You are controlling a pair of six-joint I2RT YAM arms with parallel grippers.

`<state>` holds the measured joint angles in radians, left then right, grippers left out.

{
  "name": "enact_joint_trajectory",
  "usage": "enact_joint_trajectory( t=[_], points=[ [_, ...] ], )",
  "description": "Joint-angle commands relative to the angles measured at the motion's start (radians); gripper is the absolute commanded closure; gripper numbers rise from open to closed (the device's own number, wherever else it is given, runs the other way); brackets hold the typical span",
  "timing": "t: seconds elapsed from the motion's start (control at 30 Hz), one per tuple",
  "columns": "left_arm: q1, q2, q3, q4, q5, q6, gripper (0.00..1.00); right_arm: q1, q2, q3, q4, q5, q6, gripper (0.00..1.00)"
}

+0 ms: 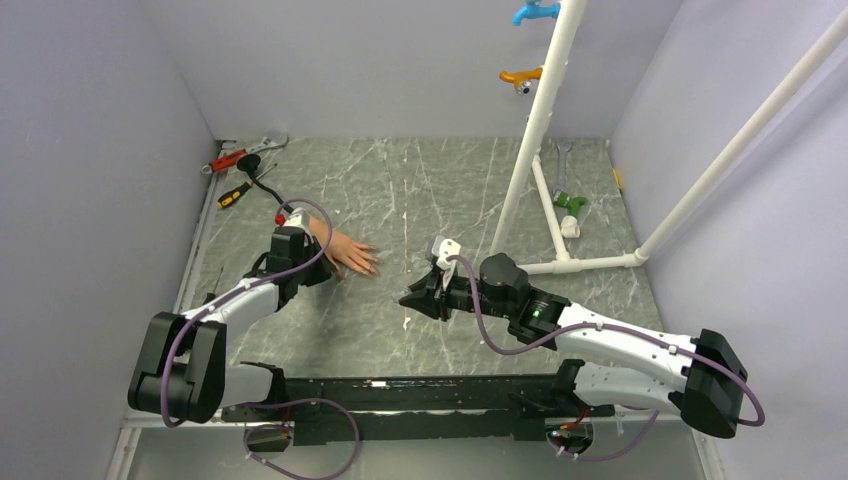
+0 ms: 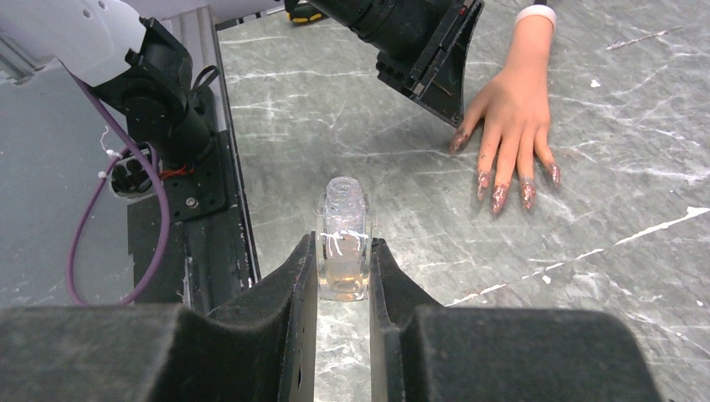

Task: Paint the nails
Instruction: Paint the nail polish on the nail.

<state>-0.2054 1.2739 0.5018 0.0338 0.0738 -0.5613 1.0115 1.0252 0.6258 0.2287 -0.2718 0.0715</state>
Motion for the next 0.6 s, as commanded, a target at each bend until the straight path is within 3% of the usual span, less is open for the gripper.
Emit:
enact_joint_trajectory(
  t=[0.0, 0.57],
  points=[
    [0.003, -0.007, 0.029, 0.042, 0.034, 0.008, 1.0, 0.004, -0.001, 0.009, 0.072, -0.019, -0.002, 1.0],
    [0.003, -0.04, 0.006, 0.064, 0.066, -0.004, 1.0, 0.004, -0.009, 0.01, 0.067, -0.021, -0.001, 1.0]
  ],
)
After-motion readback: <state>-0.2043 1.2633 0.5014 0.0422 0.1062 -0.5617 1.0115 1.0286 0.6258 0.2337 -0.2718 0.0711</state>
